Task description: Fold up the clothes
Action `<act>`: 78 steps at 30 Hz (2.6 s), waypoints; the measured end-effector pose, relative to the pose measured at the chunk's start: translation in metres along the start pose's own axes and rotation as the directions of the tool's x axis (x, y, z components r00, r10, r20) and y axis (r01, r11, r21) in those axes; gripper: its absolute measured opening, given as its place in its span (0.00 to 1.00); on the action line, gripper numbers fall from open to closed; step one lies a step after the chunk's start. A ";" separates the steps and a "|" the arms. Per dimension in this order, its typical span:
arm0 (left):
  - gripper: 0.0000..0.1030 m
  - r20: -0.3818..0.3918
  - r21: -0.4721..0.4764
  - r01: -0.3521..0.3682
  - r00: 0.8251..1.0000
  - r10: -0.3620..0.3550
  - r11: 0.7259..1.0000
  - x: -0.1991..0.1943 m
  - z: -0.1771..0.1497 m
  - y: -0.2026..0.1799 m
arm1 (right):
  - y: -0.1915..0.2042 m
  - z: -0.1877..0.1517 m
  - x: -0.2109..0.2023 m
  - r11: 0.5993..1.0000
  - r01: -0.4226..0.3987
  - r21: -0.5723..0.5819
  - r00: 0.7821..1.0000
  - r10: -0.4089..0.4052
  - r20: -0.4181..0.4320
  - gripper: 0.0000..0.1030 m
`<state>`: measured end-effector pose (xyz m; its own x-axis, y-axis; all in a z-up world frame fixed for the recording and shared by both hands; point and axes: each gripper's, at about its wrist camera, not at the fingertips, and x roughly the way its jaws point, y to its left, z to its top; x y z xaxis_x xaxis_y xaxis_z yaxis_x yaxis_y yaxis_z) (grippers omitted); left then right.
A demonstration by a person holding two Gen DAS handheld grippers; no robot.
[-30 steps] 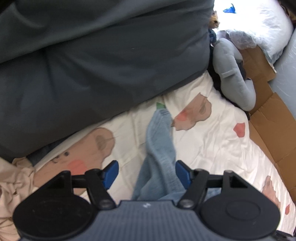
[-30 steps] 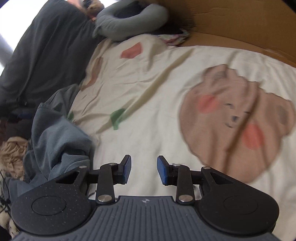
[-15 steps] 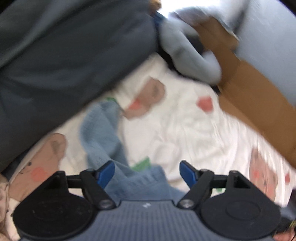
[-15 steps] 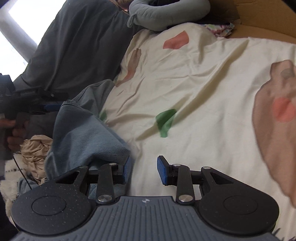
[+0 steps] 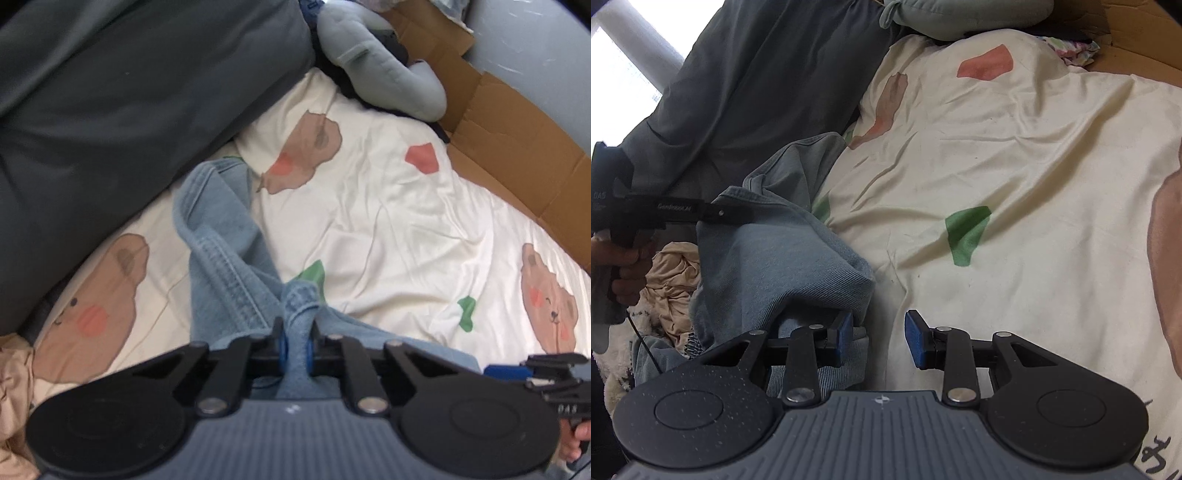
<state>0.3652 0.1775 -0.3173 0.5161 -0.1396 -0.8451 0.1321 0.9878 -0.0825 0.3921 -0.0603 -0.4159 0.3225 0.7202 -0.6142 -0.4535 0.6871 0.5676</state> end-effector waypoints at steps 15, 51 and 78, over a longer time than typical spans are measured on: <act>0.07 0.027 -0.242 -0.002 1.000 0.009 0.970 -0.079 -0.064 0.071 | 0.041 0.075 0.052 0.992 -0.029 -0.121 1.000 0.030 0.002 0.38; 0.08 0.182 -0.662 0.143 0.983 -0.028 0.736 -0.117 -0.193 0.136 | 0.190 0.121 0.253 0.884 -0.144 -0.445 0.920 -0.046 -0.390 0.80; 0.07 0.280 -0.425 0.252 0.950 -0.139 0.869 -0.089 -0.086 0.105 | 0.113 0.180 0.076 0.863 0.131 -0.488 0.958 -0.237 -0.163 0.18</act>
<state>0.2602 0.2992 -0.2965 0.7086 -0.2891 -0.6436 -0.1148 0.8528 -0.5094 0.5150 0.0894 -0.3002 0.2808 0.5109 -0.8124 -0.7544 0.6408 0.1422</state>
